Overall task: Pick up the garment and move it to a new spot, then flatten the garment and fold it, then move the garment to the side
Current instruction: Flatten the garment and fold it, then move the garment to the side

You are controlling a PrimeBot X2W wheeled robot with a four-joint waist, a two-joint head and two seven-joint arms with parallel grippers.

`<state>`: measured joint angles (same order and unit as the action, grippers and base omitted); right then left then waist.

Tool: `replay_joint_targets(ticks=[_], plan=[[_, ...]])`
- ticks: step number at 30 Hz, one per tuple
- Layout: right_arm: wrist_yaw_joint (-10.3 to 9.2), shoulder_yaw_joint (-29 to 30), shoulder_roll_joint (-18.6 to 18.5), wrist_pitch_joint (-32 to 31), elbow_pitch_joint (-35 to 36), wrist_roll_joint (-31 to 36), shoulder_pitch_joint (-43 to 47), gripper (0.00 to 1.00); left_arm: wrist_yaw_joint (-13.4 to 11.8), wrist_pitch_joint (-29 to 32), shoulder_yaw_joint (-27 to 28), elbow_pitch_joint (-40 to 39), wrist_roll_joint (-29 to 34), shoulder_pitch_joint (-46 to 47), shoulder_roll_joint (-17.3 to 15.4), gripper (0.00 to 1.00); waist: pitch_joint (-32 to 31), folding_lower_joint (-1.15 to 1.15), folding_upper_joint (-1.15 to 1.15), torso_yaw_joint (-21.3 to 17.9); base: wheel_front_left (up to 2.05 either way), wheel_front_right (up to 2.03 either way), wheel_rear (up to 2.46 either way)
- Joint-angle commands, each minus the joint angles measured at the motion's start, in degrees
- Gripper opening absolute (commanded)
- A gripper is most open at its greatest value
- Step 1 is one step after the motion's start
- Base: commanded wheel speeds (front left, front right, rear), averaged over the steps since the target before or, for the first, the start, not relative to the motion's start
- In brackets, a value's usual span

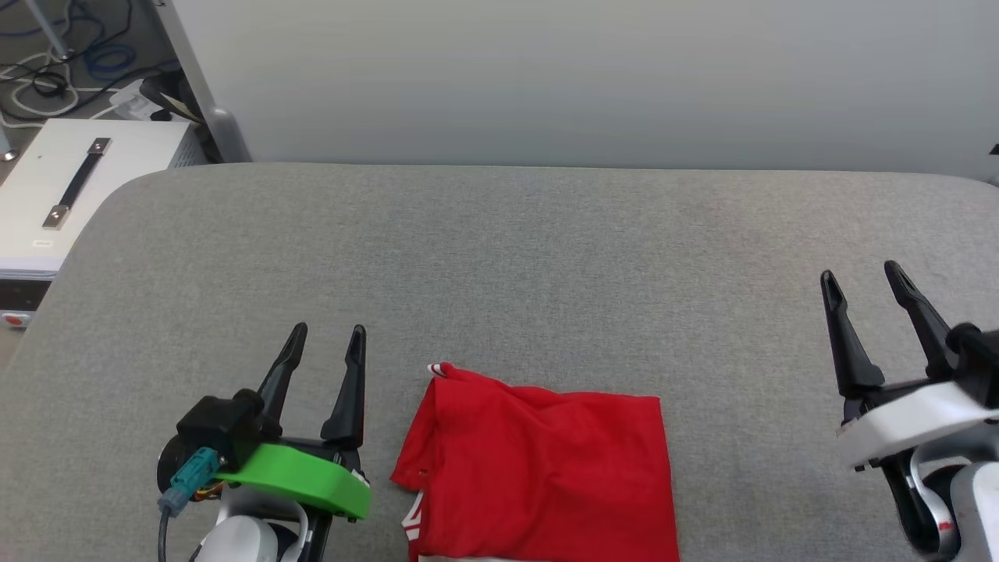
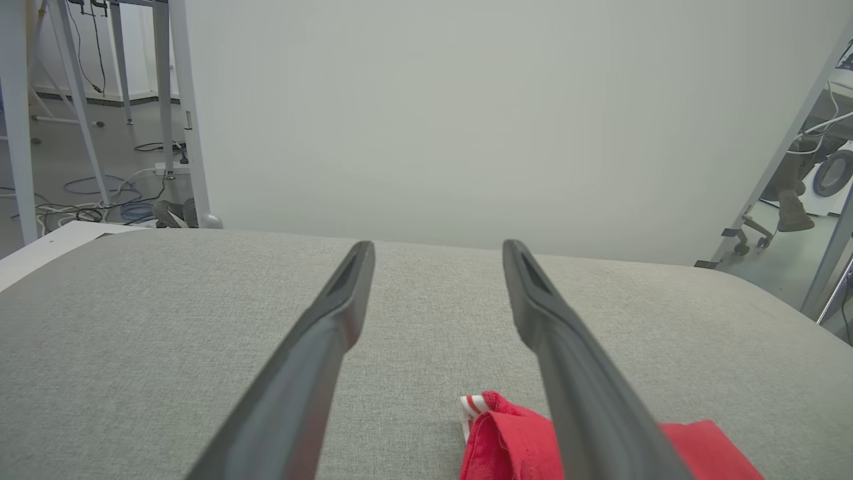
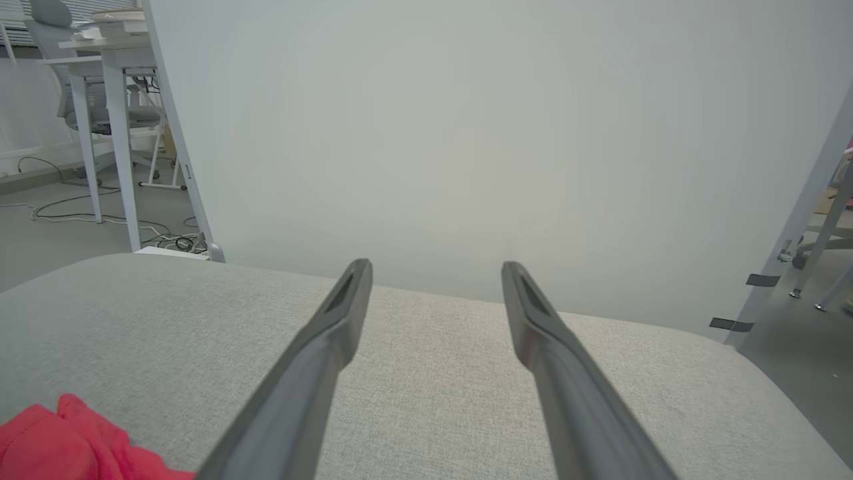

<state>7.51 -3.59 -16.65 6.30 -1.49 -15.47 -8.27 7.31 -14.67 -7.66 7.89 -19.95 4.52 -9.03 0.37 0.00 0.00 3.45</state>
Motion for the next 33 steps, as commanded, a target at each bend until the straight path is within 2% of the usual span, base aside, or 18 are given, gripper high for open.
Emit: replay_joint_targets(ticks=[1, 11, 18, 24, 26, 29, 33], plan=[[-0.02, 1.35, 1.40, 1.11, 1.39, 0.92, 2.01, 1.00, 0.17, -0.33, 0.09, -0.56, 0.46, -1.31, 0.53, 1.00, 0.19, 0.00, 0.00, -1.25, 0.00, 0.00, 0.00], [-0.02, 6.55, 9.61, 4.89, 5.68, 4.47, 11.09, 1.00, 0.17, -0.33, 1.26, -2.73, 2.01, -4.19, 1.40, 1.00, 0.87, 0.00, 0.00, -1.79, 0.00, 0.00, 0.00], [-0.02, 6.73, 11.31, 5.58, 3.73, 5.41, 12.46, 1.00, 0.17, -0.33, 1.39, -3.77, 2.98, -4.87, 1.53, 1.00, 1.03, 0.00, 0.00, -1.58, 0.00, 0.00, 0.00], [-0.02, 5.89, 10.97, 4.16, 3.03, 5.91, 12.08, 1.00, 0.17, -0.33, 0.87, -3.78, 3.20, -4.54, 1.35, 1.00, 1.05, 0.00, 0.00, -1.21, 0.00, 0.00, 0.00], [-0.02, 5.17, 10.22, 1.48, 2.92, 5.97, 12.03, 1.00, 0.17, -0.33, 0.66, -3.71, 3.19, -4.34, 1.26, 1.00, 1.12, 0.00, 0.00, -0.98, 0.00, 0.00, 0.00], [-0.02, 2.29, 9.05, -6.43, 3.84, 3.12, 11.77, 1.00, 0.17, -0.33, 0.38, -3.65, 3.10, -4.11, 1.07, 1.00, 1.37, 0.00, 0.00, -0.53, 0.00, 0.00, 0.00], [-0.02, -0.81, 7.78, -22.91, 6.99, -2.72, 11.21, 1.00, 0.17, -0.33, 0.23, -3.51, 3.02, -3.98, 0.85, 1.00, 2.06, 0.00, 0.00, 0.01, 0.00, 0.00, 0.00]])
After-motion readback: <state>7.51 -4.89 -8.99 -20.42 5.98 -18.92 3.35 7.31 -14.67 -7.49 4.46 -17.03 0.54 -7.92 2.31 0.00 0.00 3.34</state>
